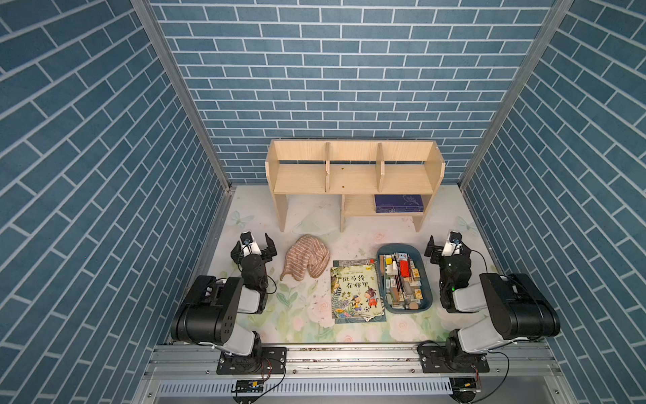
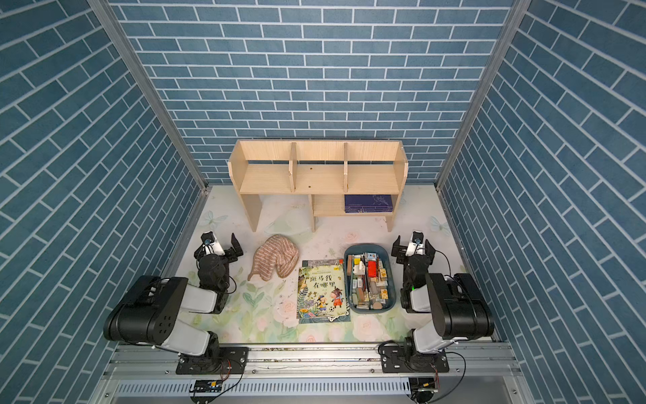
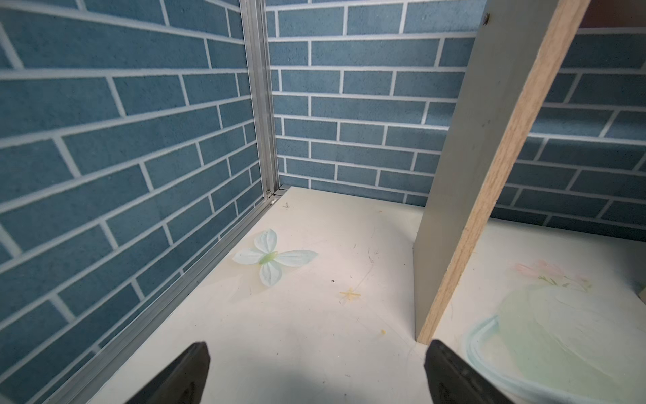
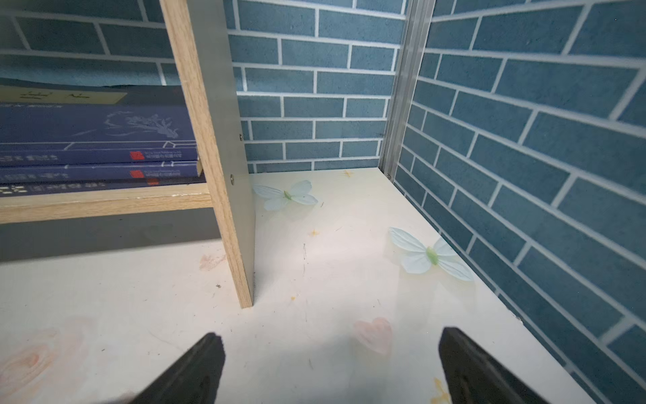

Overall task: Wipe the bookshelf clean with a cloth
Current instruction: Pick up the cleaning item at the center of the board.

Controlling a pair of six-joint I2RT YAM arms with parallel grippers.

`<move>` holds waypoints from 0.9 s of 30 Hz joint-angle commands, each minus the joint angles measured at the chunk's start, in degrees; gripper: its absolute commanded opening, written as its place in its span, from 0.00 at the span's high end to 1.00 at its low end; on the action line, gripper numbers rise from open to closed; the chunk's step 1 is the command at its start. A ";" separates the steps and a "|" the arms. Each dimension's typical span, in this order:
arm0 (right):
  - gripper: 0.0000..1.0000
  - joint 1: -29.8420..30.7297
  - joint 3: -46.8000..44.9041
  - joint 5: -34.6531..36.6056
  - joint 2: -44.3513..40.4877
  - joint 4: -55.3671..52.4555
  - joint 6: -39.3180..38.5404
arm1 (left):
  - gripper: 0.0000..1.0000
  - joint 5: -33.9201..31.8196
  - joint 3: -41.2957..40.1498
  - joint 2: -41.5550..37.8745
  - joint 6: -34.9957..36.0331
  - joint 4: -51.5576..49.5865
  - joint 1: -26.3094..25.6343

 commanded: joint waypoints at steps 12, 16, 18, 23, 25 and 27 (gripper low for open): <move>0.00 0.12 0.53 -0.15 -0.09 1.54 -0.97 | 0.01 0.48 0.26 -0.47 0.34 0.44 0.27; 0.00 0.44 0.55 0.07 -4.56 -1.45 -1.48 | 0.00 -0.35 2.45 -3.30 0.11 -4.36 0.26; 0.00 2.78 2.73 6.01 -14.17 -13.55 -0.54 | 0.00 -3.51 8.97 -8.08 -0.90 -20.58 0.27; 0.00 3.09 13.34 4.94 -32.85 -58.38 18.47 | 0.00 -13.58 17.91 -18.00 -13.58 -48.39 0.27; 0.00 1.90 12.04 3.83 -38.46 -66.94 28.73 | 0.01 -13.30 18.44 -22.03 -20.49 -56.12 -0.30; 0.00 3.92 12.88 -1.41 -39.71 -71.94 31.44 | 0.00 -13.36 19.15 -26.03 -24.03 -61.55 -1.57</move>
